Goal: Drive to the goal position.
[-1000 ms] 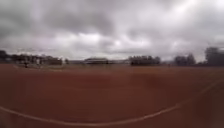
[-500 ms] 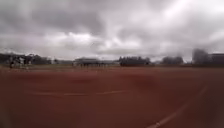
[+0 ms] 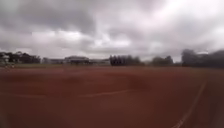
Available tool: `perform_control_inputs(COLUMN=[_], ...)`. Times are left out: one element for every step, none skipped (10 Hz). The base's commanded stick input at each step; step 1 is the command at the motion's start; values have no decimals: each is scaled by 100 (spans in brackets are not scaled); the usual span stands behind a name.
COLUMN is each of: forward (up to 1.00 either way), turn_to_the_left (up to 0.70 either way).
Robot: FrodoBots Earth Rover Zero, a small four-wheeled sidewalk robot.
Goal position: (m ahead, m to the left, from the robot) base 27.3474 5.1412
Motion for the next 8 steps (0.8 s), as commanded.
perform_control_inputs(forward=[70,70,70,70,70,70,70,70], turn_to_the_left=[-35,-35,-35,-35,-35,-35,-35,-35])
